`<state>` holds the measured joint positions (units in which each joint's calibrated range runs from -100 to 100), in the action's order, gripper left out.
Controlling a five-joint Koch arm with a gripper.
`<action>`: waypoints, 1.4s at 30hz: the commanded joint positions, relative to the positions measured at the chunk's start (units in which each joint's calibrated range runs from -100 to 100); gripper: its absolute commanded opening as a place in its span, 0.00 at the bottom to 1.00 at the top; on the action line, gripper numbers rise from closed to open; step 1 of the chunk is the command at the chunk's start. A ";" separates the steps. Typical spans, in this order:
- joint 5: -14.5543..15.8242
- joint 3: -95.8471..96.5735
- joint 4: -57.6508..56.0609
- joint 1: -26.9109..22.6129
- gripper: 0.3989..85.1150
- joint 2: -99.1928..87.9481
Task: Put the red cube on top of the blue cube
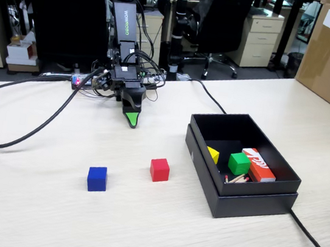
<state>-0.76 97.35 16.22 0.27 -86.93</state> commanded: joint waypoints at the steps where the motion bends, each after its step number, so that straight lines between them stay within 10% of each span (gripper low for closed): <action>1: -0.05 -0.16 -0.71 0.00 0.57 0.01; 42: -0.39 -1.16 -0.80 -0.20 0.56 -0.34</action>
<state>-0.81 97.17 16.22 0.27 -87.06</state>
